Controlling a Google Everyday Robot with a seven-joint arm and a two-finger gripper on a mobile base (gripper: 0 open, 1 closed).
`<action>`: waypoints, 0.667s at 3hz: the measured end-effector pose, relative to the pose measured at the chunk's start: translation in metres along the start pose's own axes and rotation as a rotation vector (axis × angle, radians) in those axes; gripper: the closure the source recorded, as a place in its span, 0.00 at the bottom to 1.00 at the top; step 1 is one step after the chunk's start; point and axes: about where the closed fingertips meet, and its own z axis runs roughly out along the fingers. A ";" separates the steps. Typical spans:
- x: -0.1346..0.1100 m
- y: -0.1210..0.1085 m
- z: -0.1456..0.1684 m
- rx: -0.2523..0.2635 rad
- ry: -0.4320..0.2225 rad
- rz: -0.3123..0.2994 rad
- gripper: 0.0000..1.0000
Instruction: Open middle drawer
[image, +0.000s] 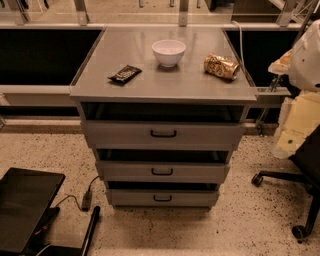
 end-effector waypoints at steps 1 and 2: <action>0.000 0.000 0.000 0.000 0.000 0.000 0.00; 0.008 0.009 -0.003 -0.010 -0.043 0.002 0.00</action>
Offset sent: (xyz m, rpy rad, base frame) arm -0.0283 -0.0156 -0.0074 0.1093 0.0179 0.0283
